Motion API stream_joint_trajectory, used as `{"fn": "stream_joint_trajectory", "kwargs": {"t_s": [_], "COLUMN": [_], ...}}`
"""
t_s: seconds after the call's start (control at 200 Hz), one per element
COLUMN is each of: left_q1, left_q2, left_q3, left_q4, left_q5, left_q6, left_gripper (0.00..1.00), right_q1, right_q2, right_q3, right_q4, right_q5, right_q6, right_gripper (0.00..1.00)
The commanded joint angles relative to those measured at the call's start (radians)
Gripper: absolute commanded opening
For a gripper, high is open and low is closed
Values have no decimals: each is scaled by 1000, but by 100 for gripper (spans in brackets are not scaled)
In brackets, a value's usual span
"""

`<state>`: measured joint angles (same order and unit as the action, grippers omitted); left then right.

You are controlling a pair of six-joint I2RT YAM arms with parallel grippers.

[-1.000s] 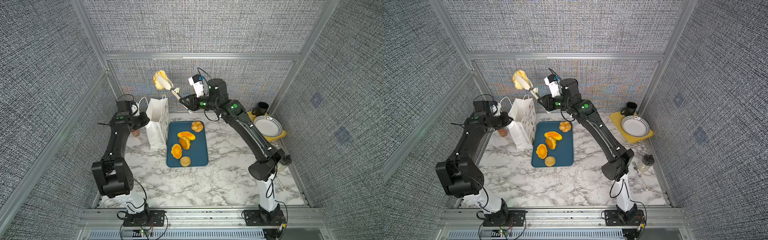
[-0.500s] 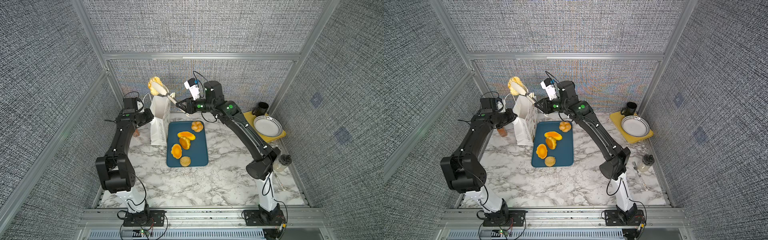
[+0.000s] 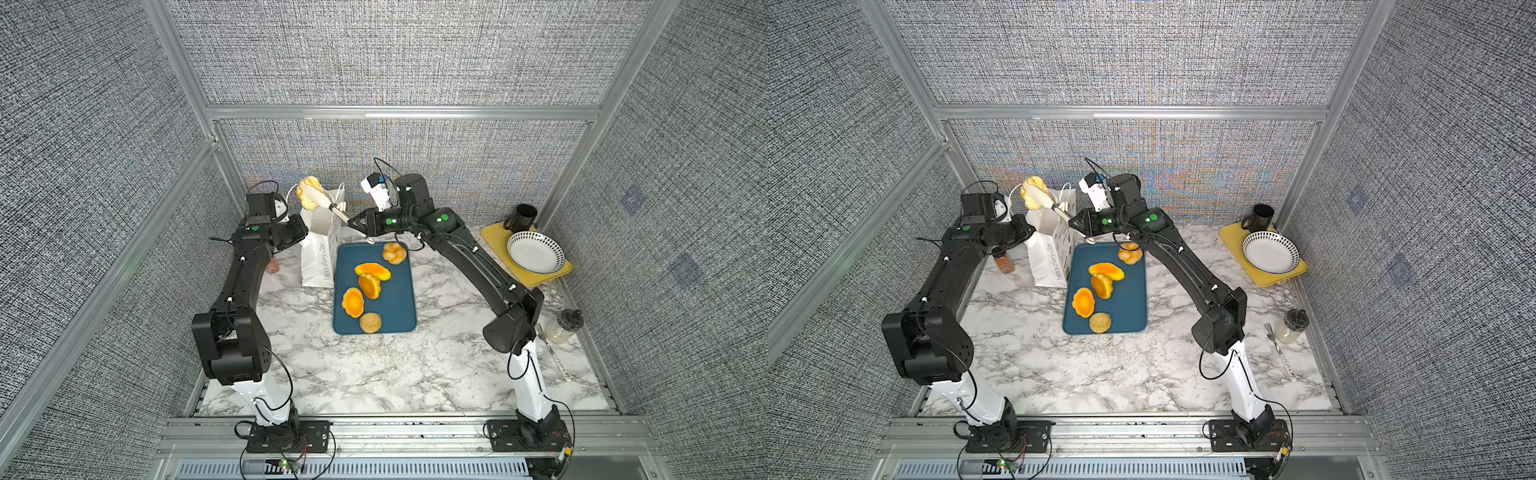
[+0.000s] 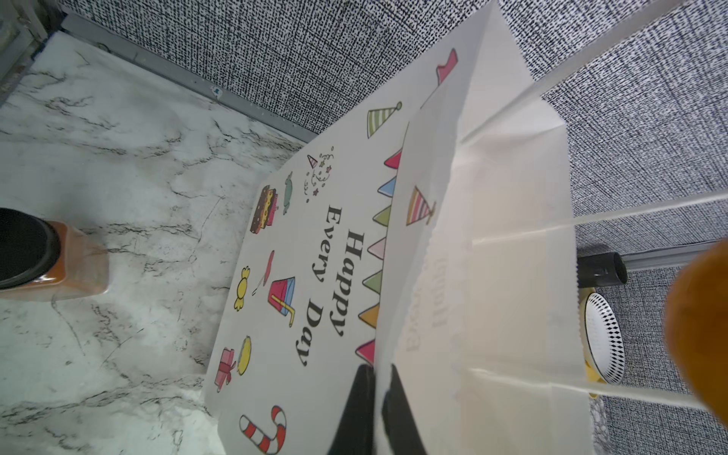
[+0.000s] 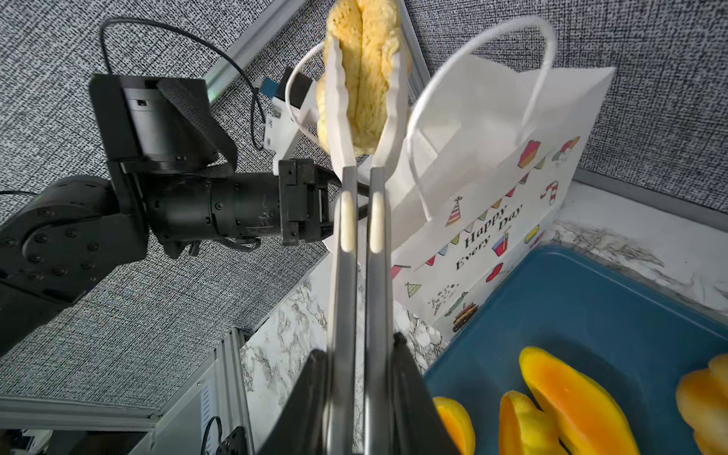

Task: Pack bread into a paper bag
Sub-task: Place the fake bread in the paper bag.

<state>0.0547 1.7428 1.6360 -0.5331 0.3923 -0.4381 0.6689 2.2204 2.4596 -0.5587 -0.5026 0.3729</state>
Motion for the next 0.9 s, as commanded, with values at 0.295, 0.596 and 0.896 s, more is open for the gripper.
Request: {"fn": "stream_joint_trajectory", "kwargs": {"t_s": [0.295, 0.596, 0.896], "left_q1": [4, 4, 7], "left_q2": [15, 55, 64], "left_q3": [23, 69, 86], "left_q4": [18, 17, 14], "left_q5": [13, 22, 24], "left_q6": [-2, -11, -16], "left_gripper": [2, 2, 2], "right_q1": [-27, -28, -29], "right_q2": [-2, 25, 21], "right_q3": [-33, -8, -31], "right_q4": [63, 52, 61], "right_q5": [25, -42, -57], "right_q6": [51, 50, 61], "right_gripper": [10, 24, 40]}}
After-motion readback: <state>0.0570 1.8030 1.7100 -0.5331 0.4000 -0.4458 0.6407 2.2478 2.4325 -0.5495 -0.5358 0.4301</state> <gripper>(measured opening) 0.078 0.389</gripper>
